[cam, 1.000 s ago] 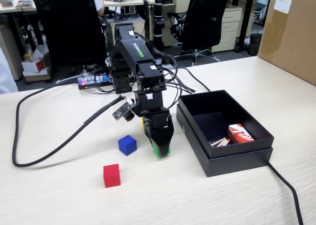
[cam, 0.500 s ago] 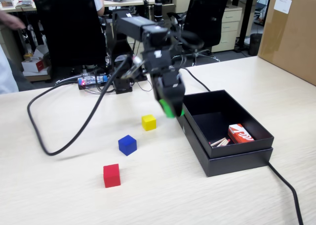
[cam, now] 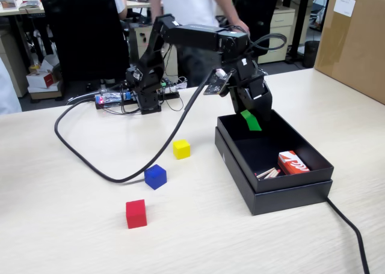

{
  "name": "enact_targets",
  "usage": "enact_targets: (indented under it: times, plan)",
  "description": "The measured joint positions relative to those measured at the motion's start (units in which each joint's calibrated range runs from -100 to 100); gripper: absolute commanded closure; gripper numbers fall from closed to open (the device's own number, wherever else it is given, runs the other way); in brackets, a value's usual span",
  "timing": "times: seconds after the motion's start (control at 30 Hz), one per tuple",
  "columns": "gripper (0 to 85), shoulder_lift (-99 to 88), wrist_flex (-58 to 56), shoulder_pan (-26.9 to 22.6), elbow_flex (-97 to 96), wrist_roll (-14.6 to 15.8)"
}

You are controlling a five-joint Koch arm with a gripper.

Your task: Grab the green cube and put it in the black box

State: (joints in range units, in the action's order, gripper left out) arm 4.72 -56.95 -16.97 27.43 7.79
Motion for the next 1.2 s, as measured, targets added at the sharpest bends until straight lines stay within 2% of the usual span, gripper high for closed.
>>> enact_targets:
  times: [0.33, 0.43, 0.47, 0.53, 0.63, 0.7, 0.93, 1.2]
  plan:
    - [83.5, 10.0, 0.0, 0.7, 0.2, 0.0]
    - [71.4, 12.6, 0.0, 0.8, 0.2, 0.0]
    - [70.5, 12.7, 0.0, 0.8, 0.2, 0.0]
    - [58.4, 12.7, 0.0, 0.9, 0.3, 0.0]
    - [45.2, 12.8, 0.0, 0.9, 0.2, 0.0]
    - [40.0, 12.8, 0.0, 1.0, 0.2, -0.1]
    - [39.9, 5.4, 0.0, 1.6, -2.7, -0.4]
    - [40.2, -28.0, 0.0, 5.3, -2.8, -0.4]
